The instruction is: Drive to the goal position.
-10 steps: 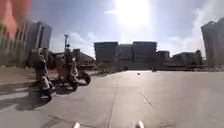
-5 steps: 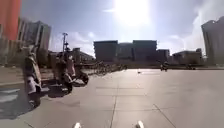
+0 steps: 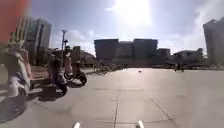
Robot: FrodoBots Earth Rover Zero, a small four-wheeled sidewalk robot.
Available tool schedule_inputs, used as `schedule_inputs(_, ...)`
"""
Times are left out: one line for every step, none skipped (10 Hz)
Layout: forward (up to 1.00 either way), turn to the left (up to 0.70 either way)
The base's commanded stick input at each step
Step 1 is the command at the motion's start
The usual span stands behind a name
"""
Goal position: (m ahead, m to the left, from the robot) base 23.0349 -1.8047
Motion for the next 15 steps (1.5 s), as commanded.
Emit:
schedule_inputs(0.0,-0.7)
schedule_inputs(0.0,-0.7)
schedule_inputs(0.0,-0.7)
schedule_inputs(0.0,-0.7)
schedule_inputs(0.0,-0.7)
schedule_inputs(0.0,-0.7)
schedule_inputs(0.0,-0.7)
schedule_inputs(0.0,-0.7)
schedule_inputs(0.0,-0.7)
schedule_inputs(0.0,-0.7)
schedule_inputs(0.0,-0.7)
schedule_inputs(0.0,-0.7)
schedule_inputs(0.04,-0.65)
schedule_inputs(0.54,-0.06)
schedule_inputs(0.7,0.13)
